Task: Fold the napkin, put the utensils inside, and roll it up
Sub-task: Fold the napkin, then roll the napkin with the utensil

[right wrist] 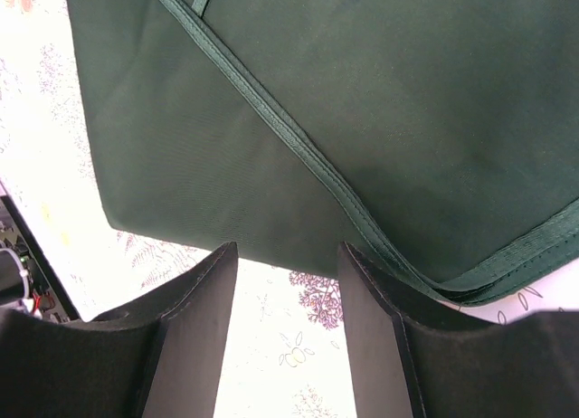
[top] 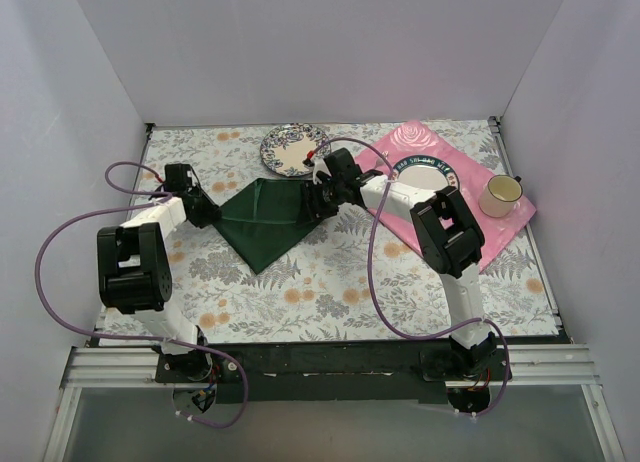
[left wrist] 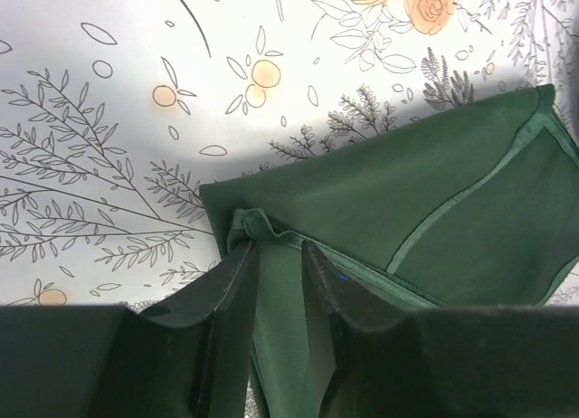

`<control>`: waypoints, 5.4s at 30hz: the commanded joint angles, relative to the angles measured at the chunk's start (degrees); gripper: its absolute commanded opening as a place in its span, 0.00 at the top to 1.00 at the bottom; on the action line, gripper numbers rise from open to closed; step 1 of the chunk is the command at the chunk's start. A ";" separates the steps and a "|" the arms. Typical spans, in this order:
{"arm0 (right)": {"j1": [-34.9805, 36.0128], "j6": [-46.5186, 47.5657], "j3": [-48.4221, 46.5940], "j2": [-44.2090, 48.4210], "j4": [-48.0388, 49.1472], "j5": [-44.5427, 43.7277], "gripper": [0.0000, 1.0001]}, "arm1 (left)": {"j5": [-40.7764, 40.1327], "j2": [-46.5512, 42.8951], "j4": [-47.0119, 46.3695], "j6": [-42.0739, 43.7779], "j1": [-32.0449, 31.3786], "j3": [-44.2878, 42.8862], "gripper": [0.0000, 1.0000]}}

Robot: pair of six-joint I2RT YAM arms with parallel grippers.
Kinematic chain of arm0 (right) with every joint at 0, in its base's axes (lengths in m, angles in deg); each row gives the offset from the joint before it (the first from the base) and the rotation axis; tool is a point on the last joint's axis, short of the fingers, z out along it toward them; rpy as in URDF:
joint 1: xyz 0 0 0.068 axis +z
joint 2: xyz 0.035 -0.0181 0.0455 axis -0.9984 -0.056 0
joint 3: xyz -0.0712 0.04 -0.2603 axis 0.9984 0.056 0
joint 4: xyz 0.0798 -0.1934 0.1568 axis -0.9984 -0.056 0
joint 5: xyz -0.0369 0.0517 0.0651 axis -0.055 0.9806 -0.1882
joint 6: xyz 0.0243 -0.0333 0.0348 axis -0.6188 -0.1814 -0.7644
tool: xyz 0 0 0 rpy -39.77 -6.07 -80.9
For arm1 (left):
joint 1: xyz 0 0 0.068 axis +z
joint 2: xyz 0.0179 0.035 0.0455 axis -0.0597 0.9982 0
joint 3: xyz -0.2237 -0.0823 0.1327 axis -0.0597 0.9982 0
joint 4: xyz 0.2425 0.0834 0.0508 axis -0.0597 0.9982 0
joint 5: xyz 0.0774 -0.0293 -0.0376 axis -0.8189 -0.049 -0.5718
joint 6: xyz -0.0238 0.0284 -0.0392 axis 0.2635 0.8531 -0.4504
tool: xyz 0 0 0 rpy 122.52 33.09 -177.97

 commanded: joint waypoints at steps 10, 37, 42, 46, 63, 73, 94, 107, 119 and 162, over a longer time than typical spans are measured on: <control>-0.08 -0.33 5.25 2.90 2.17 0.59 0.44 | 3.16 -8.68 1.86 -1.99 0.21 -3.83 0.63; 18.29 12.43 -12.86 7.11 -16.82 -32.80 0.15 | 15.46 -17.58 -4.29 -19.41 12.08 15.06 0.43; 18.20 9.35 -7.86 12.65 -14.80 -35.35 0.14 | 17.12 -14.23 -5.34 -15.63 12.08 16.21 0.42; 17.15 8.12 -6.00 14.85 -15.57 -35.35 0.16 | 19.32 -13.78 -9.82 -14.13 12.08 18.31 0.42; 15.65 8.99 -6.96 10.81 -13.74 -29.91 0.18 | 21.79 -5.96 -21.60 -14.22 9.36 20.69 0.43; 16.27 9.16 -8.99 6.59 -10.85 -27.71 0.19 | 18.89 -6.22 -18.35 -11.93 9.09 20.34 0.48; 25.32 17.87 -22.34 -6.76 -9.70 -35.79 0.11 | 17.57 -5.61 -12.99 -10.79 9.09 16.74 0.79; 27.17 19.35 -27.71 -13.53 -6.80 -35.35 0.26 | 19.15 -4.47 -11.93 -12.02 9.09 15.50 0.80; 27.52 20.50 -29.20 -16.17 -4.42 -34.12 0.22 | 19.85 -4.20 -11.58 -12.72 9.18 15.15 0.81; 28.31 16.74 -20.76 -17.84 -4.51 -38.43 0.53 | 19.77 -5.69 -10.09 -13.33 9.18 13.83 0.81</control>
